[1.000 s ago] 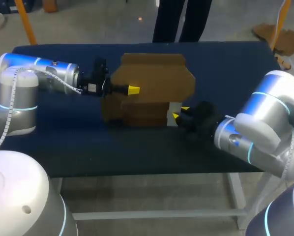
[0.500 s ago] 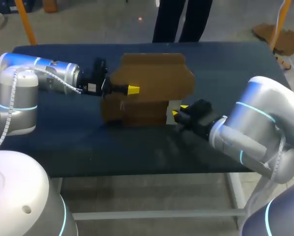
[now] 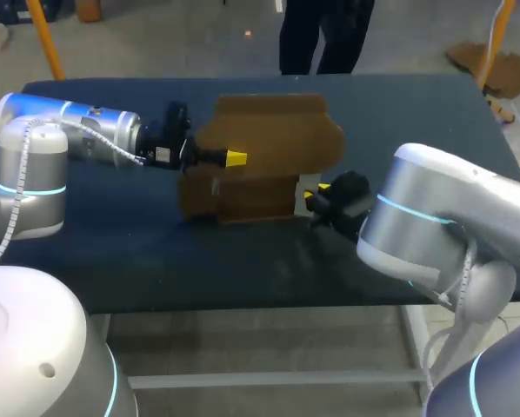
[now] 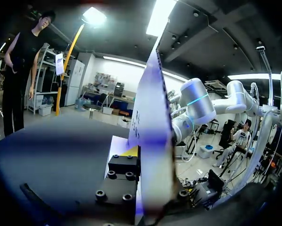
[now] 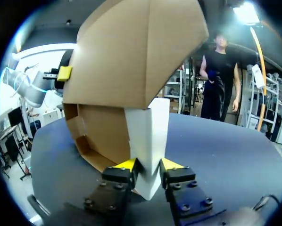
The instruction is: Assemble the packaging by folding the flat box into shape, placing the metal phone stand inside, and closing the box properly
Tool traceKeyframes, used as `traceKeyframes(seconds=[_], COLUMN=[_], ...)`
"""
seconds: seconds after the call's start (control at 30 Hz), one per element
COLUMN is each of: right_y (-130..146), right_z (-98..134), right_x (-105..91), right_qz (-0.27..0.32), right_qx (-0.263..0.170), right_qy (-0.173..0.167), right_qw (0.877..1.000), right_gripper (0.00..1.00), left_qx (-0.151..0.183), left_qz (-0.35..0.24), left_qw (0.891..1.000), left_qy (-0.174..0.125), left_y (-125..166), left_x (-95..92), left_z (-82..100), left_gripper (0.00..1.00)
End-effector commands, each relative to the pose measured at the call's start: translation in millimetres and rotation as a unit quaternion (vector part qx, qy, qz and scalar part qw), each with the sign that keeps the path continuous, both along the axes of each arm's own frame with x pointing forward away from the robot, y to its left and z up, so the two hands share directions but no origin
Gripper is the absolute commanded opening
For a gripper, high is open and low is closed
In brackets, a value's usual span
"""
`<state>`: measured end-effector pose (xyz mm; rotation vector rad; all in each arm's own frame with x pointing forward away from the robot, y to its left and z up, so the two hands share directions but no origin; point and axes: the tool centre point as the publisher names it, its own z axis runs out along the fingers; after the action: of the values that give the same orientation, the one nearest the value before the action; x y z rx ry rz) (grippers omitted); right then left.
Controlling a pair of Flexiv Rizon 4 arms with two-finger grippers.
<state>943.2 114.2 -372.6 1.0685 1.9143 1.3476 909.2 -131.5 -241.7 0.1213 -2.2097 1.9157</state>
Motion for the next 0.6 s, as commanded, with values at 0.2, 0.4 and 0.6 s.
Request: traceKeyframes(seconds=[0.2,0.4,0.6], right_y=[14.6,15.6,15.6], right_z=[-4.5,-5.1,-4.5], right_x=[18.3,19.4,19.4], right_qz=[-0.142,-0.147,-0.148], right_qx=[-0.046,-0.048,-0.047], right_qy=[-0.007,-0.004,-0.003], right_qw=[0.989,0.988,0.988], right_gripper=[0.26,0.0,0.0], left_qx=[0.0,0.0,0.0], left_qz=[-0.003,-0.003,-0.003], left_qw=[1.0,1.0,1.0], left_qy=[0.001,0.001,0.001], left_y=[-1.9,-1.9,-1.9], left_x=[-2.0,-2.0,-2.0], left_z=[-5.1,-5.1,-5.1], left_gripper=[0.0,0.0,0.0])
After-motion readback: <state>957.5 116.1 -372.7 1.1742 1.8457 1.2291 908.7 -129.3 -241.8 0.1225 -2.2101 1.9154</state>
